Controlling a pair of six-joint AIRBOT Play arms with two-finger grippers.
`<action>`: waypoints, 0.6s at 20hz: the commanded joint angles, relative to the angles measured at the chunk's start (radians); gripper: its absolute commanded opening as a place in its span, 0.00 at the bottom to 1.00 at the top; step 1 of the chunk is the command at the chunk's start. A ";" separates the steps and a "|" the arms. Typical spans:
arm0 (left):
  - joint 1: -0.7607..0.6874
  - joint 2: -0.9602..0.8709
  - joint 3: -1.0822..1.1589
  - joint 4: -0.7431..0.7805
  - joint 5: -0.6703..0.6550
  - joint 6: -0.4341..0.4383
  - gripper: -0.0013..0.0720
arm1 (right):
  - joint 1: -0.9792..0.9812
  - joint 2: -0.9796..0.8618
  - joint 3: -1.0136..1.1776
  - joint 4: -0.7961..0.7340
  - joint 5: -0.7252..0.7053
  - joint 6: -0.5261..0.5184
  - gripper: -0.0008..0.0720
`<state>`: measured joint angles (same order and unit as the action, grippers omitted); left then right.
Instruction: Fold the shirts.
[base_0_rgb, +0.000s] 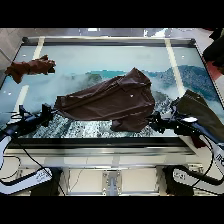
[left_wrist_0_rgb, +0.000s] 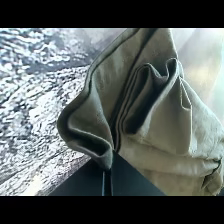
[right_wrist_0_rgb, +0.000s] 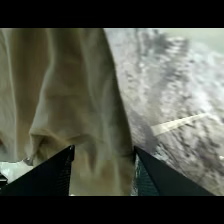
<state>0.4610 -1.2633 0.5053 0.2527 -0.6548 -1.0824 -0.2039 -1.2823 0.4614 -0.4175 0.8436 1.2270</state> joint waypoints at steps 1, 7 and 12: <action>0.000 0.000 0.001 0.000 -0.007 0.035 0.03 | 0.087 -0.050 0.032 0.038 -0.048 -0.016 0.51; 0.056 0.142 0.088 0.005 -0.259 0.104 0.03 | 0.108 0.082 0.227 0.002 0.136 -0.066 0.03; 0.222 0.527 0.224 0.004 -0.623 0.103 0.03 | 0.108 0.447 0.516 -0.207 0.396 0.000 0.03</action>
<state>0.6018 -0.9257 0.6594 0.2604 -1.0695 -0.9874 -0.0982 -1.0145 0.8280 -0.5049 1.0916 1.1793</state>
